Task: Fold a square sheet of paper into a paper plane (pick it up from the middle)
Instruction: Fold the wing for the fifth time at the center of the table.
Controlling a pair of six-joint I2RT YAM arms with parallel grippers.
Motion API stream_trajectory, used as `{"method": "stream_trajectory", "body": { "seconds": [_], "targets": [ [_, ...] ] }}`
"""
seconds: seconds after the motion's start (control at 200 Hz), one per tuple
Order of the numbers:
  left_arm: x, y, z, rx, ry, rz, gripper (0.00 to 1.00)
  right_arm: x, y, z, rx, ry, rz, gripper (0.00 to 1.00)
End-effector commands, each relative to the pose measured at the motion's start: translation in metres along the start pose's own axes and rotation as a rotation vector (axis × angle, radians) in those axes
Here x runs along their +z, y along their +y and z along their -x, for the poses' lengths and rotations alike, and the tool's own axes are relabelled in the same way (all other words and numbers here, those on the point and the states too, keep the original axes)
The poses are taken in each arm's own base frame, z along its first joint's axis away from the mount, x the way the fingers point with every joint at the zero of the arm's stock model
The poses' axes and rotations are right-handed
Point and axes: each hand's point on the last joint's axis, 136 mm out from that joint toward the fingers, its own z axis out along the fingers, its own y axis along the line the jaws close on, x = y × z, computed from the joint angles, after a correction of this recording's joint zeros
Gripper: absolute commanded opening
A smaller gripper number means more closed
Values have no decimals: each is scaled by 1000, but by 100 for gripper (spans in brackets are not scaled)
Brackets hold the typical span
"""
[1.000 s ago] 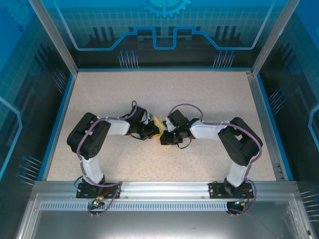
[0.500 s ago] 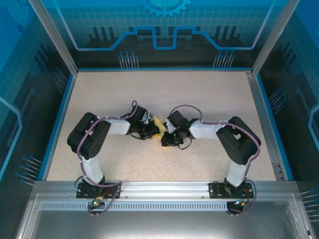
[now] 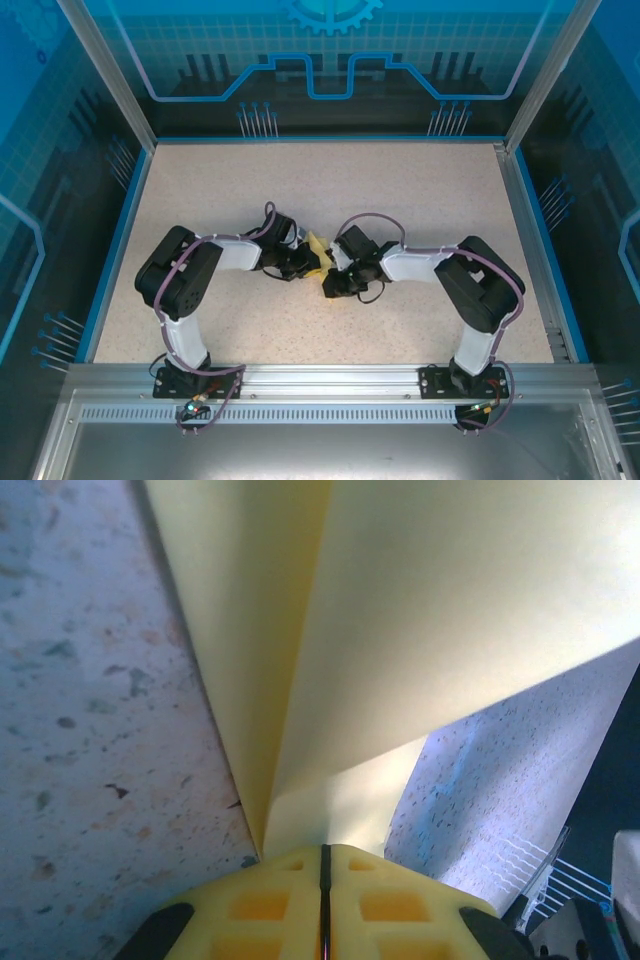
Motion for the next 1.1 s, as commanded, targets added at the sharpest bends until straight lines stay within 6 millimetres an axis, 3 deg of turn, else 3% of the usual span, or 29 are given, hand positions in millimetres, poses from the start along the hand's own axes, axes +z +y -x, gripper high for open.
{"method": "stream_trajectory", "body": {
  "seconds": [0.0,0.11,0.355,0.535,0.565,0.675,0.875,1.095],
  "targets": [
    [8,33,-3,-73,-4,124,11,0,-10,-57,4,169,-40,13],
    [7,32,-3,-70,-3,121,11,-9,-5,-51,-20,128,-29,13],
    [4,27,-3,-75,-8,103,11,-41,-1,9,8,-160,-55,15],
    [2,21,-1,-80,-20,90,12,-29,4,22,30,-194,-104,15],
    [2,21,-1,-80,-21,88,12,-30,11,34,36,-217,-94,15],
    [2,19,-1,-81,-19,80,12,-18,11,45,69,-225,-87,14],
    [1,15,0,-75,-19,73,12,-7,17,48,54,-189,-77,14],
    [-4,-4,6,-55,-31,20,18,-2,-3,35,80,-139,-160,14]
  ]
}}
